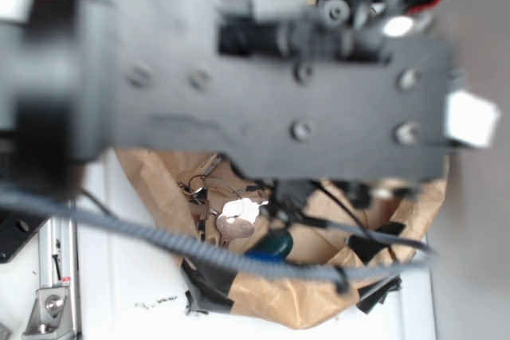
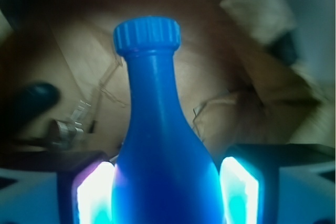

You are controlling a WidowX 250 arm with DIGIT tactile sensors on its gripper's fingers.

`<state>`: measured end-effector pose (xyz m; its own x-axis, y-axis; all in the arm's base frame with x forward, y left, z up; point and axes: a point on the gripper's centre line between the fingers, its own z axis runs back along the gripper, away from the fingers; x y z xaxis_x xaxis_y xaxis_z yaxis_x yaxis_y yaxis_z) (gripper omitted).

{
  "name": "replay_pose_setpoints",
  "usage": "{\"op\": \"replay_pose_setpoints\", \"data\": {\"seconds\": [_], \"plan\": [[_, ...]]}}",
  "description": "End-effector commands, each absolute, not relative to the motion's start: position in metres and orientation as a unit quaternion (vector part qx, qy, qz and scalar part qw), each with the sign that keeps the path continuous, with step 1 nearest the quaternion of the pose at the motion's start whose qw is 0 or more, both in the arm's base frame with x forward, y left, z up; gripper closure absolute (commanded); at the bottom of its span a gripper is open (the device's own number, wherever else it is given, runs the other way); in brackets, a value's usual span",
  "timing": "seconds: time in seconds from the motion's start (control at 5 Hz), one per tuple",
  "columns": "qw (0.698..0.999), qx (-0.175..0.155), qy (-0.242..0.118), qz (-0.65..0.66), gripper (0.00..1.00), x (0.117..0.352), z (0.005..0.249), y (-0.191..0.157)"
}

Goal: Grab the blue bottle.

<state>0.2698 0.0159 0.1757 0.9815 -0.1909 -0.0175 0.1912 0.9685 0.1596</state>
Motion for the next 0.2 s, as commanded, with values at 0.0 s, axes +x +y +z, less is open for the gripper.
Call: {"op": "replay_pose_setpoints", "data": {"seconds": [0.0], "plan": [[0.993,0.046,-0.051,0.097,1.00,0.2702,0.1926,0.0131]]}}
